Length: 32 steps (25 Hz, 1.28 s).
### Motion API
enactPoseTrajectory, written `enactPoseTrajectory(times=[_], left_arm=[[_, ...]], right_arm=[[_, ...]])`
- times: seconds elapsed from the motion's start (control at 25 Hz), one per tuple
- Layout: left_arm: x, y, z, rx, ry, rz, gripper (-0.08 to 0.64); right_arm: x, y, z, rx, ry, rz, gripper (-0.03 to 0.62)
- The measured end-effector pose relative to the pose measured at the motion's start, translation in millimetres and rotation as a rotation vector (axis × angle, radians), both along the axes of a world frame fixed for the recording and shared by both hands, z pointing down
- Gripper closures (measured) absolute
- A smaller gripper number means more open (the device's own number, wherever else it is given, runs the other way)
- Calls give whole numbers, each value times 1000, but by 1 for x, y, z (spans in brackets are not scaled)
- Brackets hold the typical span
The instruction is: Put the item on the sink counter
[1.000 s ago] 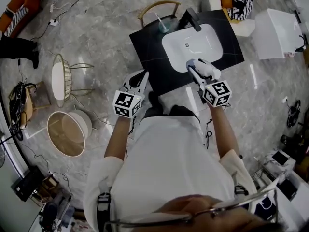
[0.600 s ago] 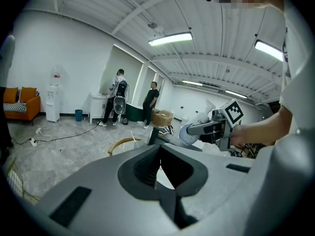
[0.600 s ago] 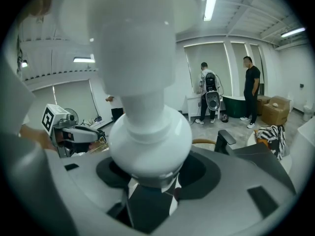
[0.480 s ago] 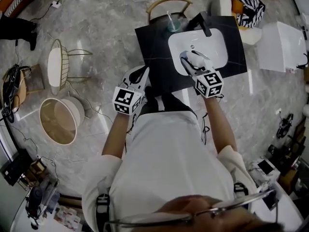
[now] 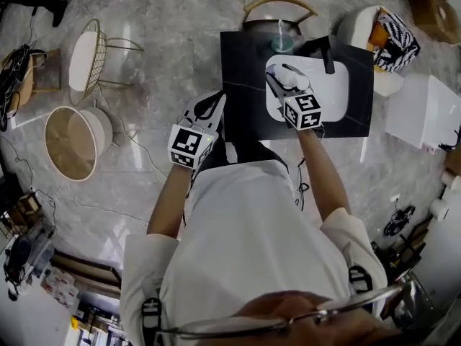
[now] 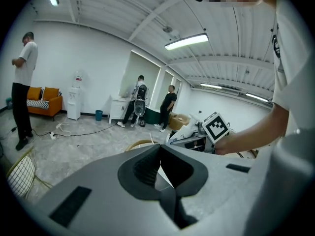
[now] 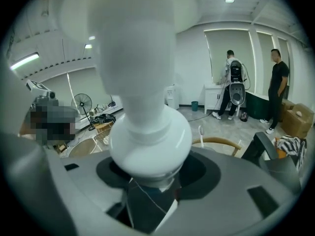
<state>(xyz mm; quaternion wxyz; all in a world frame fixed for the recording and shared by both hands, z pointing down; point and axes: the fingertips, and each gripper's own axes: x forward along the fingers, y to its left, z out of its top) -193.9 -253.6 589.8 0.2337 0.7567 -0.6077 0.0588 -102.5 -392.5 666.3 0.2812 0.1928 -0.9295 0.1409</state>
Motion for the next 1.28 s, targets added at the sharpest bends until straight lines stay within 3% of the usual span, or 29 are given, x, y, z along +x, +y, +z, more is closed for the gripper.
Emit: enactPoseTrajectory(times=[0.28,0.76,1.28], left_arm=[[-11,7,15,-24,12,-86,557],[-2,8,46,-77,30,-148,557],[14,17,64,-124,31,-187,557]], right_arm=[[-29,-17,57,-16,65,-28,344],[-42,-29,157,-68,186,-21,342],[-48,-35,196,-1,239,-47,341]])
